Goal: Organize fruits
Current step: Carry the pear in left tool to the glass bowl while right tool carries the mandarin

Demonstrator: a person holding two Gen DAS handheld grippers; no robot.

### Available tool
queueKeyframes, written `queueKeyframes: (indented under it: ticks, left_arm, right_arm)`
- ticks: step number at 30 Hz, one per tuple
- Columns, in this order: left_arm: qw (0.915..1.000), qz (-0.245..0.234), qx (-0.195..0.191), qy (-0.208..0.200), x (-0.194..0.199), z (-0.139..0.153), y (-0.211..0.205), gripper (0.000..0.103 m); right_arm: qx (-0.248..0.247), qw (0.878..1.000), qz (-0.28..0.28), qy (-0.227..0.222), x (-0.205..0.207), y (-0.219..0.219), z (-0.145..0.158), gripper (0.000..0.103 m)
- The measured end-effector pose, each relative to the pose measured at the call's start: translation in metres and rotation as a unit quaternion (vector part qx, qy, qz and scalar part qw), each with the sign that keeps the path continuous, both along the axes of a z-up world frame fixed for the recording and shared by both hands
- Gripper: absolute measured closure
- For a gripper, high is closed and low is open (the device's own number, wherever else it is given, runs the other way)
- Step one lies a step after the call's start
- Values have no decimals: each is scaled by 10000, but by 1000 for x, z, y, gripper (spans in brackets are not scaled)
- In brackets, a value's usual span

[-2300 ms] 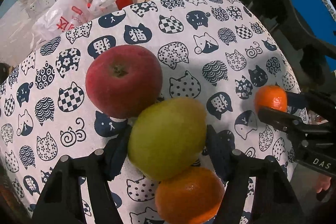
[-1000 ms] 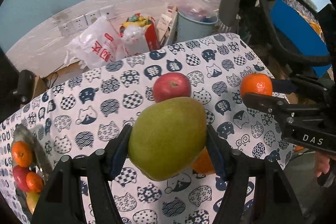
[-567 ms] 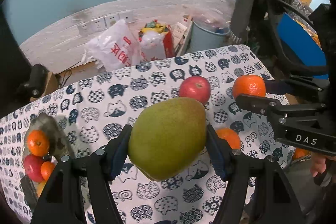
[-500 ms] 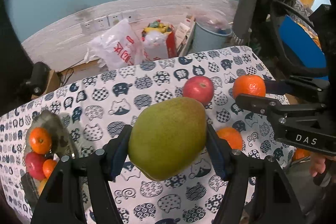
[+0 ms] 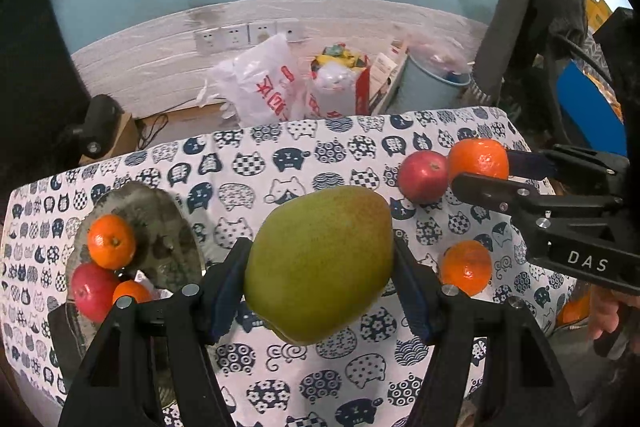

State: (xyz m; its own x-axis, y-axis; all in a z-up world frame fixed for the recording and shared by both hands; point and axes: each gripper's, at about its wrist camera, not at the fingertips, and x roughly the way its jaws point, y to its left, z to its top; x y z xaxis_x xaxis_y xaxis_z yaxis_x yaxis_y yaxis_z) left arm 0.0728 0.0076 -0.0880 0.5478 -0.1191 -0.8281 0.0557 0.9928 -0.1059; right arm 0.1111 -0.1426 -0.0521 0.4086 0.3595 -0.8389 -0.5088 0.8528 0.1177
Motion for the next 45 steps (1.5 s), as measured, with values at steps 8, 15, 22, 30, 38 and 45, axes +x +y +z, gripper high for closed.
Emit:
queueKeyframes:
  ticks: [8, 15, 22, 30, 38, 45]
  left_arm:
    - [9997, 222, -63, 5, -10, 2, 27, 33]
    - [9986, 515, -42, 65, -20, -7, 57, 33]
    - [9968, 774, -122, 149, -28, -16, 88, 33]
    - [9940, 1024, -235, 318, -37, -32, 116, 33]
    - [9903, 1242, -299, 551, -41, -51, 135, 33]
    - [9875, 1305, -413, 788, -43, -67, 144, 36]
  right_arm:
    - [-3, 9998, 205, 11, 2, 30, 1, 57]
    - [25, 9990, 455, 39, 2, 65, 1, 57]
    - [14, 9975, 702, 55, 1, 97, -1, 57]
    - [14, 9961, 874, 148, 2, 124, -7, 57]
    - [38, 9941, 1054, 247, -2, 152, -16, 57]
    - [-8, 9919, 1233, 317, -5, 172, -26, 57]
